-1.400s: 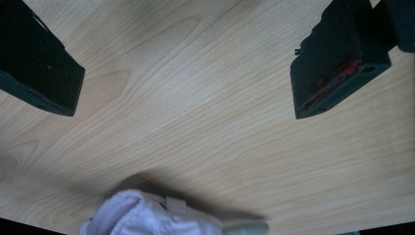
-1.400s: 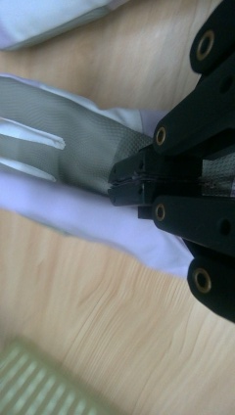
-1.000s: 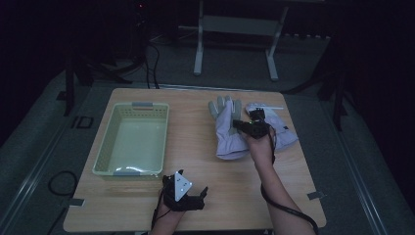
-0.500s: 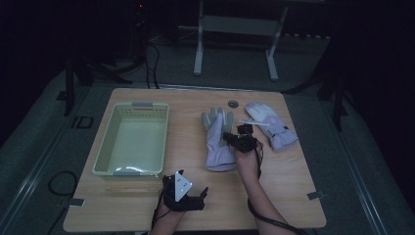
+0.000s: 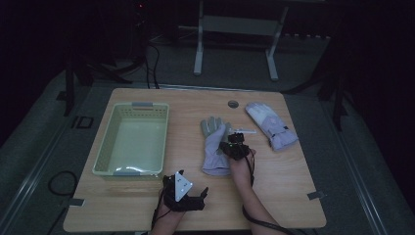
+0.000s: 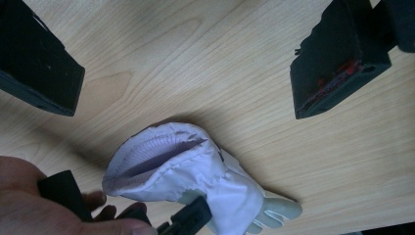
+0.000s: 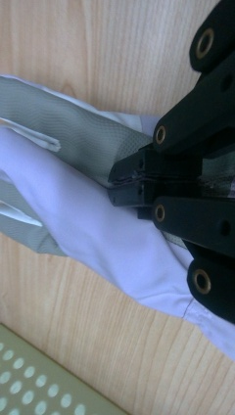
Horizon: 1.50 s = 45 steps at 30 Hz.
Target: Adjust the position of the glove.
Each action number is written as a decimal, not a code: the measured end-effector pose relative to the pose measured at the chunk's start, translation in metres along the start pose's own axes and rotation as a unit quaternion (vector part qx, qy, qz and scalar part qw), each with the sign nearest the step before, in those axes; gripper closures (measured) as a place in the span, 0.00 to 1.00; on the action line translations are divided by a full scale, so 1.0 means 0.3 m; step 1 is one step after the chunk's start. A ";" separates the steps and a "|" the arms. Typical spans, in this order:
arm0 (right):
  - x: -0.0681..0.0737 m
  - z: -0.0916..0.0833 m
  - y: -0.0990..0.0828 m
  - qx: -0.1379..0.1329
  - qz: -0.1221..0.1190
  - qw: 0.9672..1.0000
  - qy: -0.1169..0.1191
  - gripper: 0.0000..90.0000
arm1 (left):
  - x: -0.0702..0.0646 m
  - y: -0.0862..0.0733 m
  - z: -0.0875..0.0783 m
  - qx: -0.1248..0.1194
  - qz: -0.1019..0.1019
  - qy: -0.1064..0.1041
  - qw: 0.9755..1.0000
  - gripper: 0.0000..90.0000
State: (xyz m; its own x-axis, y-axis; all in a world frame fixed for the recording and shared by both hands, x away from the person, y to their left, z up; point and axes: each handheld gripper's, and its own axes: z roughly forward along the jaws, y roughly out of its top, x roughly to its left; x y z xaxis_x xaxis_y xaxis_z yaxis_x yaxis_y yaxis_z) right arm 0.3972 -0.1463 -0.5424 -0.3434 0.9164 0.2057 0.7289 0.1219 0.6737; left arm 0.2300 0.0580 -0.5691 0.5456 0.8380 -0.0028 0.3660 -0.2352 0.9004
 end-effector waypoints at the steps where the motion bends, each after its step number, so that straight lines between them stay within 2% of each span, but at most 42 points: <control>1: -0.002 0.004 -0.002 0.002 -0.003 1.000 0.000 0.98 | 0.000 0.000 0.000 0.000 0.000 0.000 1.000 0.00; 7: 0.003 0.000 0.000 0.002 -0.019 1.000 -0.006 0.92 | 0.000 0.000 0.000 0.000 -0.001 0.000 1.000 0.00; 8: 0.004 -0.005 0.003 0.003 -0.028 1.000 -0.008 0.92 | 0.000 0.000 0.000 0.000 -0.001 0.000 1.000 0.00; 9: 0.009 -0.016 0.006 0.001 -0.051 0.999 -0.013 0.84 | 0.001 0.000 0.001 0.001 -0.001 0.000 1.000 0.00; 10: 0.007 -0.021 0.006 -0.002 -0.058 0.998 -0.015 0.82 | 0.000 0.000 0.001 0.001 -0.001 0.000 1.000 0.00; 12: -0.008 -0.032 0.008 0.001 -0.056 0.998 -0.005 0.77 | 0.000 0.000 0.001 0.001 -0.002 0.001 1.000 0.00; 14: -0.013 -0.037 0.008 0.000 -0.056 0.998 -0.003 0.77 | 0.000 0.000 0.001 0.001 -0.002 0.001 1.000 0.00; 15: -0.036 -0.060 0.014 0.000 -0.057 0.998 0.001 0.71 | 0.000 0.000 0.000 0.000 -0.002 0.002 1.000 0.00; 17: -0.051 -0.085 0.023 -0.004 -0.065 0.998 0.000 0.67 | 0.000 0.000 0.001 0.000 -0.002 0.003 1.000 0.00; 21: -0.084 -0.142 0.052 -0.006 -0.099 0.995 -0.013 0.58 | 0.001 0.000 0.001 0.001 -0.003 0.003 1.000 0.00; 23: -0.103 -0.174 0.070 -0.002 -0.117 0.993 -0.022 0.59 | 0.001 0.001 0.001 0.002 -0.003 0.002 1.000 0.00; 32: -0.234 -0.279 0.144 -0.014 -0.145 0.989 -0.034 0.58 | 0.001 0.000 0.001 0.001 -0.003 0.002 1.000 0.00; 34: -0.274 -0.299 0.163 -0.019 -0.143 0.989 -0.034 0.58 | 0.000 0.000 0.001 0.001 -0.002 0.005 1.000 0.00; 36: -0.313 -0.318 0.184 -0.023 -0.145 0.988 -0.046 0.59 | 0.000 0.001 0.003 0.004 -0.002 0.005 1.000 0.00; 40: -0.389 -0.344 0.223 -0.029 -0.143 0.988 -0.054 0.58 | 0.003 0.001 0.002 0.003 -0.007 0.003 1.000 0.00; 42: -0.406 -0.345 0.231 -0.026 -0.139 0.988 -0.058 0.58 | 0.003 0.001 0.002 0.003 -0.007 0.003 1.000 0.00; 43: -0.437 -0.346 0.243 -0.021 -0.139 0.988 -0.065 0.56 | 0.003 0.001 0.002 0.003 -0.006 0.004 1.000 0.00; 45: -0.465 -0.343 0.256 -0.013 -0.132 0.989 -0.071 0.56 | 0.002 0.001 0.002 0.003 -0.005 0.006 1.000 0.00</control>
State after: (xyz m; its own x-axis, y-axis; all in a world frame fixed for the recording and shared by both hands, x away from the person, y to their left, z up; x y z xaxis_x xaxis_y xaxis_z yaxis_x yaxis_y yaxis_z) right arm 0.4402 -0.3040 -0.4464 -0.4315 0.8986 -0.0799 0.6092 0.3556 0.7089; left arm 0.2309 0.0581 -0.5692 0.5330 0.8461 -0.0068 0.3763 -0.2298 0.8975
